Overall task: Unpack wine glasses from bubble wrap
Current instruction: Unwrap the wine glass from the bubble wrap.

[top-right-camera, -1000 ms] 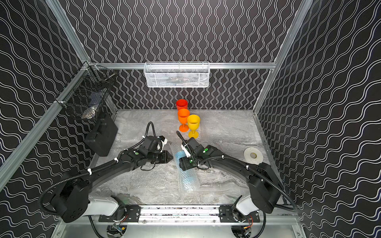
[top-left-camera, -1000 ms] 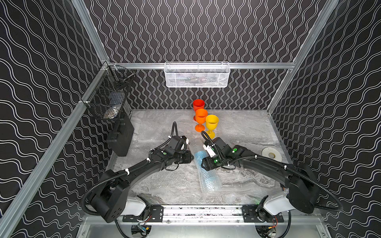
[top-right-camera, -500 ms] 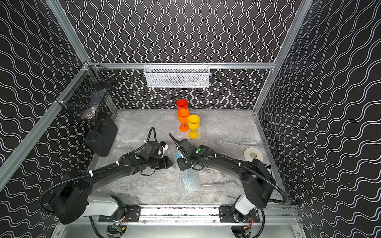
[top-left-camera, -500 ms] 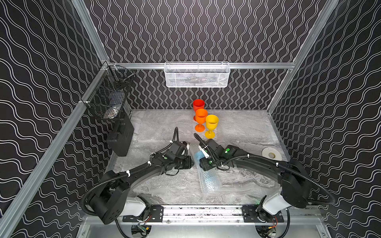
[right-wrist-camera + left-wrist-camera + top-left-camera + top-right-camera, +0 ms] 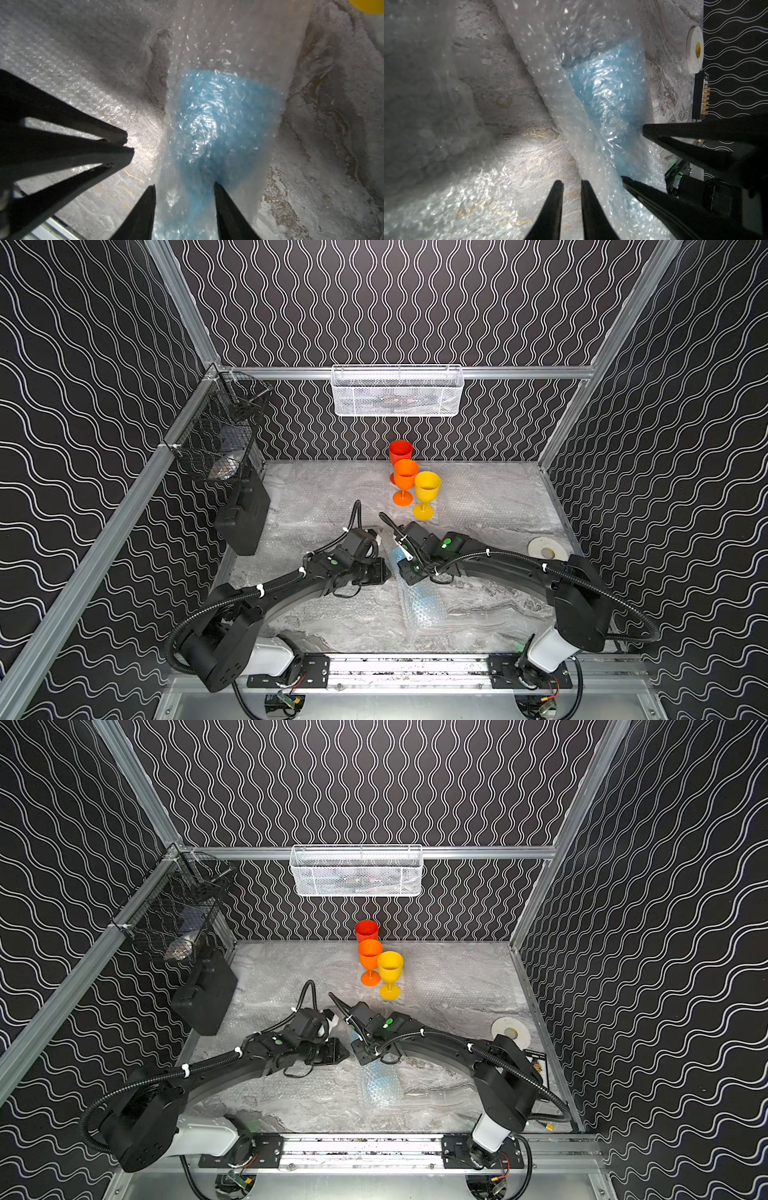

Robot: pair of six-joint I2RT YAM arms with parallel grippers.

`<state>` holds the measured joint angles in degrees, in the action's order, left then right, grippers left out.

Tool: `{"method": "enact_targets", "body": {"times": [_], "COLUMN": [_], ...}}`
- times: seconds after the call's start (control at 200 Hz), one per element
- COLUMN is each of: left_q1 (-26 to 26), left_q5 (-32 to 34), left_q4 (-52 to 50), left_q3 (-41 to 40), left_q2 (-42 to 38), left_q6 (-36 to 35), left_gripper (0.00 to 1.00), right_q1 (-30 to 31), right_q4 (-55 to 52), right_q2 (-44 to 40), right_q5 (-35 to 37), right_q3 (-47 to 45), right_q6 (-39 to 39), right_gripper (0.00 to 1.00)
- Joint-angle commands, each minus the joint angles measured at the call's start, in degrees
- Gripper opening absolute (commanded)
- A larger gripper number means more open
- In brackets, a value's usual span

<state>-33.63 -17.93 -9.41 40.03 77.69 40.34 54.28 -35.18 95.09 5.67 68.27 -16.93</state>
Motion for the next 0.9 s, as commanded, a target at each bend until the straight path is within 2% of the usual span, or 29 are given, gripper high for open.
{"method": "enact_targets", "body": {"times": [0.0, 0.13, 0.225, 0.395, 0.455, 0.591, 0.896], "left_q1": [-0.05, -0.09, -0.07, -0.04, -0.10, -0.29, -2.11], "left_q5": [0.07, 0.97, 0.94, 0.14, 0.33, 0.97, -1.40], "left_q4": [0.95, 0.66, 0.70, 0.88, 0.50, 0.08, 2.67], "left_q3": [0.22, 0.22, 0.32, 0.66, 0.99, 1.72, 2.86], "left_q2": [0.15, -0.69, -0.67, -0.17, -0.29, -0.61, 2.47], "left_q6": [-0.19, -0.51, -0.80, -1.06, -1.22, -1.75, -2.36], "left_gripper": [0.22, 0.22, 0.22, 0.22, 0.22, 0.22, 0.21], "right_q1": [0.21, 0.56, 0.57, 0.59, 0.56, 0.48, -1.58], "right_q4": [-2.00, -3.09, -2.66, -1.41, -0.56, 0.55, 6.35], "right_q2": [0.59, 1.41, 0.88, -1.22, -1.95, -3.43, -8.35], "right_q5": [2.39, 3.74, 4.08, 3.10, 2.36, 1.86, -3.35], "right_q3": [0.35, 1.07, 0.60, -0.78, -1.49, -2.77, -8.22], "right_q6": [-0.38, -0.80, -1.89, -3.96, -4.49, -6.04, -11.42], "right_gripper": [0.44, 0.34, 0.21, 0.12, 0.05, 0.01, 0.00]}}
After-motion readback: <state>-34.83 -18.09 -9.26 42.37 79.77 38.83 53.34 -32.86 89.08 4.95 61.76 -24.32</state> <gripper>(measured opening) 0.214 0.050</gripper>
